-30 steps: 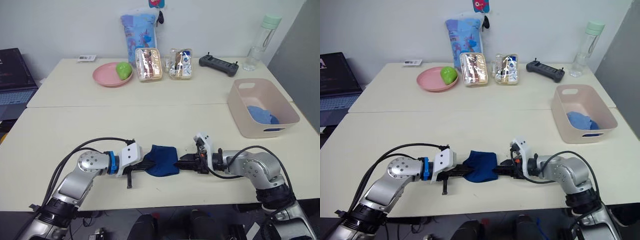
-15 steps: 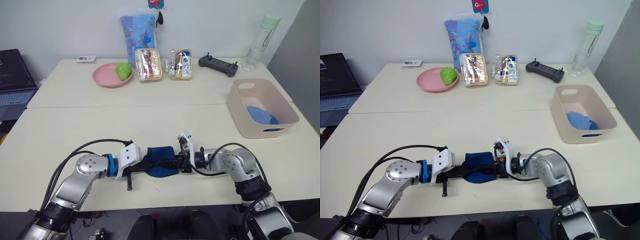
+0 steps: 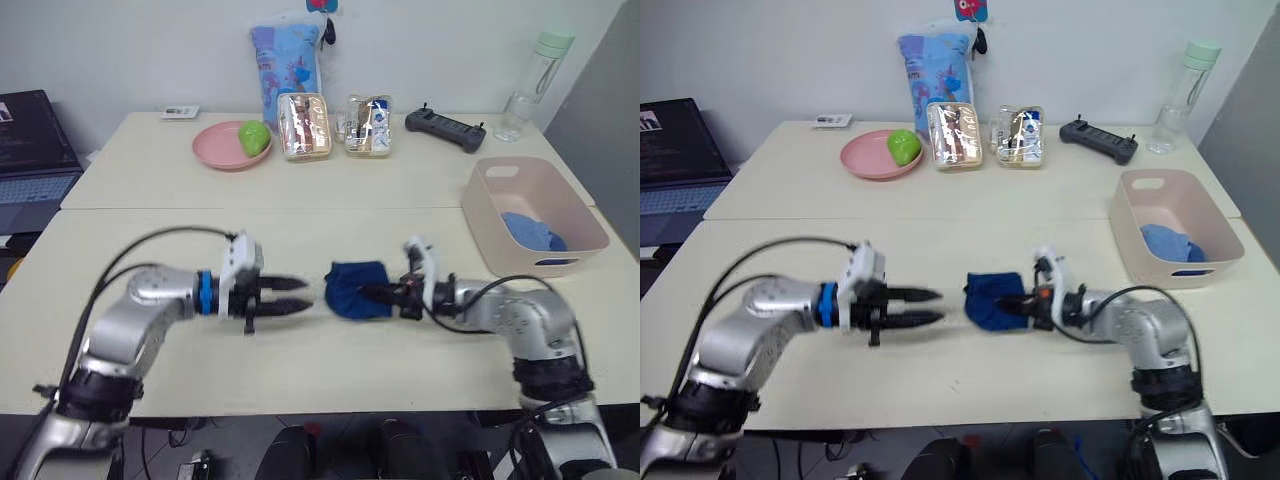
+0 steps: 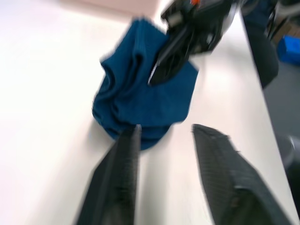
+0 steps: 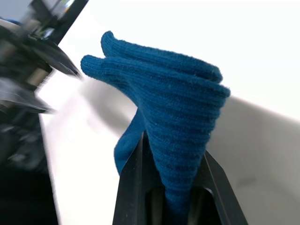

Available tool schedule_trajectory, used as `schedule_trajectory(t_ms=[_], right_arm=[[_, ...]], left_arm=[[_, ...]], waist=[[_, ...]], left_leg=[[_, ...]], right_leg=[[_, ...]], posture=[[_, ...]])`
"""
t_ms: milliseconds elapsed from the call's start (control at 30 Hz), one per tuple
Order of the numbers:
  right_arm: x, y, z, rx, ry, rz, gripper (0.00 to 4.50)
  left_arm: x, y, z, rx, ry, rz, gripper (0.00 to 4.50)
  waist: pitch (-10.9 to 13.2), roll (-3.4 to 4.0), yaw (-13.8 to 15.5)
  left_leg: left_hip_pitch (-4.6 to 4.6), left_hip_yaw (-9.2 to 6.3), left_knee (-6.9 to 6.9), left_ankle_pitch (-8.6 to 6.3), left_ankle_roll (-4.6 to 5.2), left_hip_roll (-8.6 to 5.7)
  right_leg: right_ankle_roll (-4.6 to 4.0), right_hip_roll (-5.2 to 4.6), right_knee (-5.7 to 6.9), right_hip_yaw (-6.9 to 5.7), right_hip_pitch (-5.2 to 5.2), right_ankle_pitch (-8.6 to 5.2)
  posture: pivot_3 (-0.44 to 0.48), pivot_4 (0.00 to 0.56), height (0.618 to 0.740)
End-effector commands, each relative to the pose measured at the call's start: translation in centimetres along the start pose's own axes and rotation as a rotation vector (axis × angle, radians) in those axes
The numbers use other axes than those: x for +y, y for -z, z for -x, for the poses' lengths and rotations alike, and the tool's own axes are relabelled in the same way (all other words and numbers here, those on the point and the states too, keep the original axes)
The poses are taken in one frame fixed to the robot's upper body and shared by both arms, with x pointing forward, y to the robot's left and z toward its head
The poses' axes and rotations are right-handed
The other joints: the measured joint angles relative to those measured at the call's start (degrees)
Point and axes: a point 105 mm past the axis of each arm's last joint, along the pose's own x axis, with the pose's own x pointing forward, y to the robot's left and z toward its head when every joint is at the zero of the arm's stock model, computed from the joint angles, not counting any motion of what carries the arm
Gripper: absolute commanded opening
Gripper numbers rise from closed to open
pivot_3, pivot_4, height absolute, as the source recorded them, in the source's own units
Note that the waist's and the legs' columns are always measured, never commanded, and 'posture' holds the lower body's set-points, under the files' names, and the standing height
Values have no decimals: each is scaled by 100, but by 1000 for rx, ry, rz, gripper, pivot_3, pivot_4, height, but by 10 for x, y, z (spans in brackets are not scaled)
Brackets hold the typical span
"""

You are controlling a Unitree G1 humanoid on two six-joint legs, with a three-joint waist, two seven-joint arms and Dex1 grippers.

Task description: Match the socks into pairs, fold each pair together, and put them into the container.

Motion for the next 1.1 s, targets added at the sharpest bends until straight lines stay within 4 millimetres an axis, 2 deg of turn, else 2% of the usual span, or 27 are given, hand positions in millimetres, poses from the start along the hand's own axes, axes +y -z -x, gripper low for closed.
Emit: schedule_trajectory(t_ms=[33,100,167,233,267,300,400,500,567,633,700,833,1000,1100], right_arm=[[-10,-59,46,-152,132,159,0],[-21,-85,73,-199,244,228,0],[-34,-109,102,-233,394,317,0],[-50,-133,135,-231,584,470,0],[-55,-139,146,-217,646,534,0],[-57,-143,152,-204,682,576,0],[-72,-148,175,12,845,940,0],[-97,-139,176,200,916,1213,0],[-109,-132,168,252,904,1306,0],[-116,-129,162,243,890,1322,0],[-127,-119,155,278,861,1340,0],[-144,-101,148,439,799,1450,0],[-155,-74,149,589,672,1386,0],[-155,-69,147,614,617,1347,0]], left_arm=[[-1,-33,-18,-88,32,-48,3200],[2,-49,-34,-123,36,-108,3874],[7,-68,-52,-179,34,-169,4343],[10,-91,-71,-255,30,-196,4446],[9,-97,-77,-273,37,-203,4446],[8,-100,-80,-282,43,-207,4446],[11,-109,-100,-332,6,-206,4446],[-3,-107,-114,-353,62,-184,4446],[-11,-103,-116,-349,94,-170,4446],[-14,-101,-116,-346,105,-156,4446],[-20,-91,-115,-316,125,-145,4446],[-25,-78,-114,-285,116,-134,4446],[-25,-75,-113,-279,99,-124,4446],[-21,-74,-111,-276,77,-124,4446]], waist=[[0,0,-9],[-1,-1,-12],[3,1,-7],[7,1,33],[7,-1,37],[6,0,36],[6,1,-8],[7,0,-61],[7,0,-72],[11,0,-80],[11,2,-79],[12,5,-36],[15,0,-10],[15,0,-12]], left_leg=[[-1,2,0,0,0,-2],[-2,3,-2,0,1,-2],[-5,4,-6,0,1,2],[-18,4,1,0,1,1],[-23,6,5,0,1,-4],[-22,9,4,0,2,-6],[-13,34,-6,-2,5,0],[-3,53,-6,-1,4,4],[13,77,-6,-1,3,4],[31,86,-6,0,2,9],[37,89,-5,3,-2,9],[42,104,-5,6,-7,6],[39,113,-3,7,-9,3],[40,114,-3,6,-8,3]], right_leg=[[0,0,-1,1,1,0],[0,0,-6,3,1,-1],[0,2,-9,3,-2,-2],[0,2,-8,2,-8,-2],[0,0,-10,4,-9,-2],[0,0,-15,7,-10,-2],[5,0,-19,23,-9,-5],[6,1,-15,29,-10,-5],[6,1,-3,40,-10,-5],[6,5,5,65,-6,-4],[5,11,10,80,-5,-4],[6,13,9,103,-4,-3],[10,11,-1,112,-4,-1],[10,11,0,112,-4,-1]], posture=[[0,150,740],[0,150,740],[0,150,740],[0,150,740],[0,150,740],[0,150,740],[0,150,740],[0,150,740],[0,150,740],[0,150,740],[0,150,740],[0,150,740],[0,150,740],[0,150,740]])
